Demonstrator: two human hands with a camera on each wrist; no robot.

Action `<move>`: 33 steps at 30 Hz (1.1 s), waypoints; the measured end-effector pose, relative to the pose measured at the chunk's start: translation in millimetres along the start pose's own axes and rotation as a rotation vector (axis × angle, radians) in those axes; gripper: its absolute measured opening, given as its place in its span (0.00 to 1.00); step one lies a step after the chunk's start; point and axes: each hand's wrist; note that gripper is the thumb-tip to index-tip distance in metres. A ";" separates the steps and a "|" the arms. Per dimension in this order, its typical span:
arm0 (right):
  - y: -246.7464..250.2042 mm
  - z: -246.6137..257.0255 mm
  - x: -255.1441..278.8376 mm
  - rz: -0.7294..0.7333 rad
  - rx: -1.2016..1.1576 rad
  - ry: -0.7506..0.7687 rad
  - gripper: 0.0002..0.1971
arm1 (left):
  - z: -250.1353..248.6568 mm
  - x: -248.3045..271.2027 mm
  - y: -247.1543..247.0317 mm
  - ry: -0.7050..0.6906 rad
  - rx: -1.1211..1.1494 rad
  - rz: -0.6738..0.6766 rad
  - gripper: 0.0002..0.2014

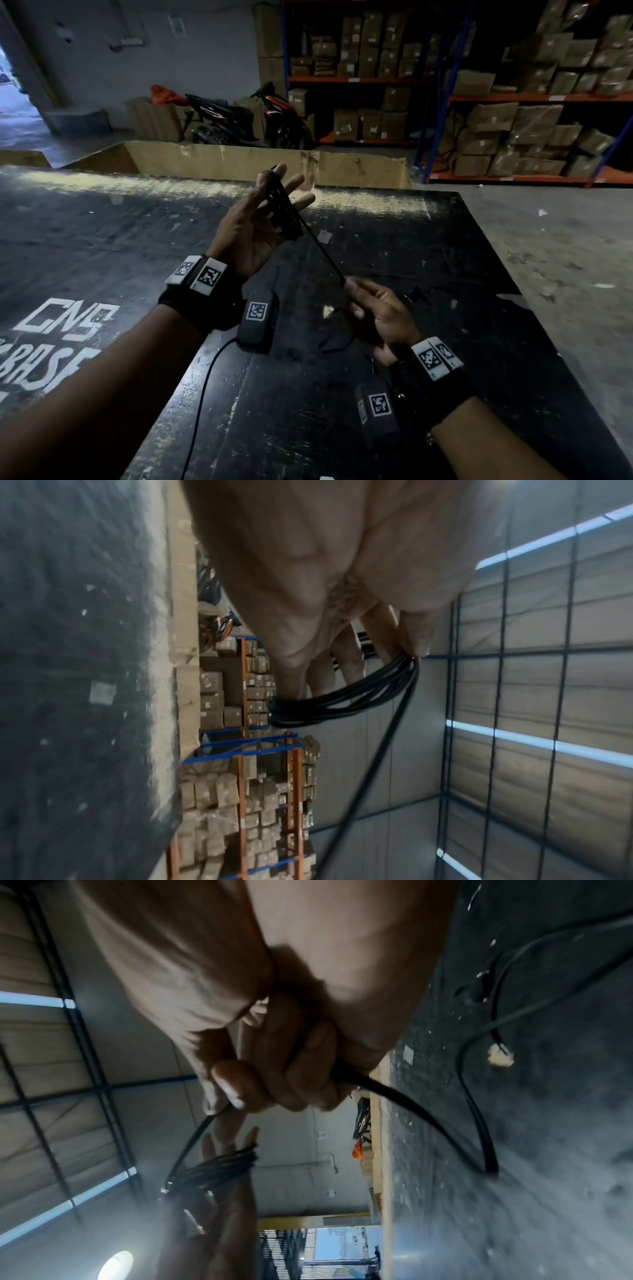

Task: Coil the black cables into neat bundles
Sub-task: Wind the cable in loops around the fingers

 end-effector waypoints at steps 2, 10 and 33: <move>15.5 -8.7 -1.3 0.037 0.077 -0.051 0.11 | 0.4 2.9 -3.2 -0.011 0.067 0.026 0.20; 43.3 -4.5 -19.4 -0.066 0.492 0.023 0.14 | 9.6 28.5 -27.7 0.100 0.160 0.392 0.21; -46.8 78.2 -0.4 -0.016 1.370 0.399 0.07 | 64.9 48.0 -37.9 0.188 -0.459 0.199 0.27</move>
Point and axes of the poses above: each hand's wrist, its own x-axis away from the middle knuckle, its own y-axis out of the back of the hand, z = x × y, and after that the axes turned 13 degrees about -x, right-handed
